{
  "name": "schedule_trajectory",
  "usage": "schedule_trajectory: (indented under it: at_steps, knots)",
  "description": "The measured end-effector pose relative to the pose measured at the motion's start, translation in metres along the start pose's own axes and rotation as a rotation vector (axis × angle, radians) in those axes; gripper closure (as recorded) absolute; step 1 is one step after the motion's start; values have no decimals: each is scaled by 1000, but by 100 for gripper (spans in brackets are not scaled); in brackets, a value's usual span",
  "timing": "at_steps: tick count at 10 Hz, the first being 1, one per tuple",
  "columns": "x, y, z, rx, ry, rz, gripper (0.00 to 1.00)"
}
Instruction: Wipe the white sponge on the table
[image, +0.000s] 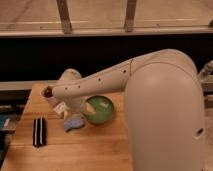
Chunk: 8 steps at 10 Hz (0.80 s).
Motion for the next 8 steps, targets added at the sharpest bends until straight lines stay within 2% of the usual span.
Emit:
schedule_trajectory:
  at_steps: [4,8]
  knots:
    - [7,43,22,-44,54,-91,20]
    - [18,62,33,-73,95,-143,20]
